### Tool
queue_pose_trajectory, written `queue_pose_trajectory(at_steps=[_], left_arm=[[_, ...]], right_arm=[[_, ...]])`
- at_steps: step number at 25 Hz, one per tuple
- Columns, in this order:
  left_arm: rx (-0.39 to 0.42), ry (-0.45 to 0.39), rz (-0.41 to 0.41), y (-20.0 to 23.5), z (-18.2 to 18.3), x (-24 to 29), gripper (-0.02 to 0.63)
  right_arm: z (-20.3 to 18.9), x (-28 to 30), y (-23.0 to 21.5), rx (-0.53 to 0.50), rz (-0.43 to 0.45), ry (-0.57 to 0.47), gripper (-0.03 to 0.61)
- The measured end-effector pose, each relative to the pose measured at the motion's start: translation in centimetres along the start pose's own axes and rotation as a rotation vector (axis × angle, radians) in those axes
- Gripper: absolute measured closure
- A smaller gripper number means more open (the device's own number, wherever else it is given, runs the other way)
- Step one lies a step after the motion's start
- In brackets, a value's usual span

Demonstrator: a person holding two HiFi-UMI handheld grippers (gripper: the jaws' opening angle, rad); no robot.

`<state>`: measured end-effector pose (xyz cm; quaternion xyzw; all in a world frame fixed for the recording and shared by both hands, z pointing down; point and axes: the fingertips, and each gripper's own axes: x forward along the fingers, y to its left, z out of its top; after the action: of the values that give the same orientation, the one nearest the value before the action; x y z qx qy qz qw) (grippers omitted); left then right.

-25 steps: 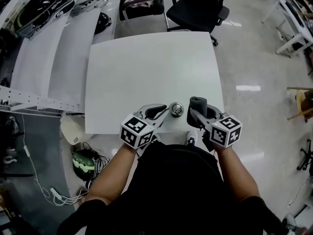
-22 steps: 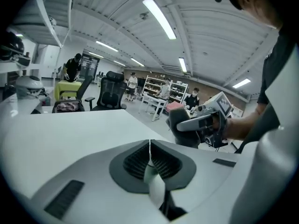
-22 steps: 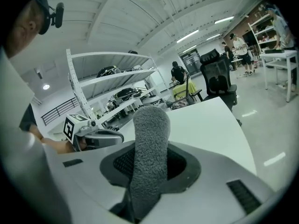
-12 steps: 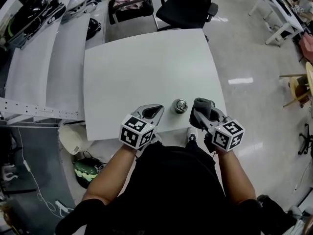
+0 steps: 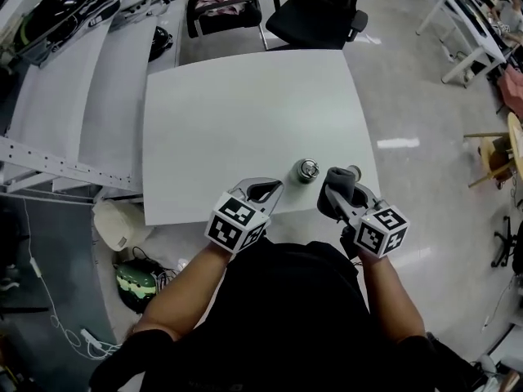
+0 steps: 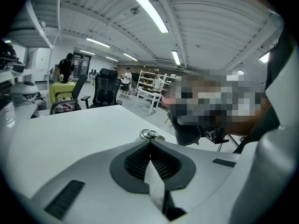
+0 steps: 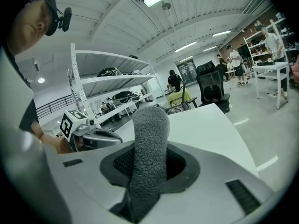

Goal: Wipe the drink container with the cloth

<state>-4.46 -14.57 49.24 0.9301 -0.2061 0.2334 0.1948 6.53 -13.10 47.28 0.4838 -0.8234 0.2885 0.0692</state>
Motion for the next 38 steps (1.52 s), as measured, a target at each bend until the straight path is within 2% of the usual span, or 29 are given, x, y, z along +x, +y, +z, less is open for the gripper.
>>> queue_pose_trajectory(at_steps=[4, 8, 12, 19, 29, 38], left_arm=[[-0.031, -0.023, 0.039, -1.6, -0.1, -1.1, 0.597], [-0.067, -0.053, 0.103, -3.6, -0.3, -1.4, 0.597], [-0.100, -0.088, 0.140, -7.7, -0.7, -0.5, 0.597], [-0.114, -0.111, 0.189, -15.3, -2.3, 0.3, 0.597], [-0.149, -0.119, 0.264, -21.6, -5.8, -1.3, 0.597], [-0.120, -0.112, 0.269, -20.2, -5.1, -3.4, 0.597]], right_arm=[[0.5, -1.1, 0.6, -0.011, 0.052, -0.016, 0.468], [0.4, -2.8, 1.6, -0.068, 0.128, -0.023, 0.468], [-0.9, -6.3, 2.3, -0.100, 0.201, -0.014, 0.468], [-3.5, -12.6, 2.1, -0.104, 0.276, -0.007, 0.469], [-6.9, -18.2, 1.4, -0.052, 0.272, -0.015, 0.469], [-7.2, -18.1, 3.8, -0.082, 0.250, -0.014, 0.469]])
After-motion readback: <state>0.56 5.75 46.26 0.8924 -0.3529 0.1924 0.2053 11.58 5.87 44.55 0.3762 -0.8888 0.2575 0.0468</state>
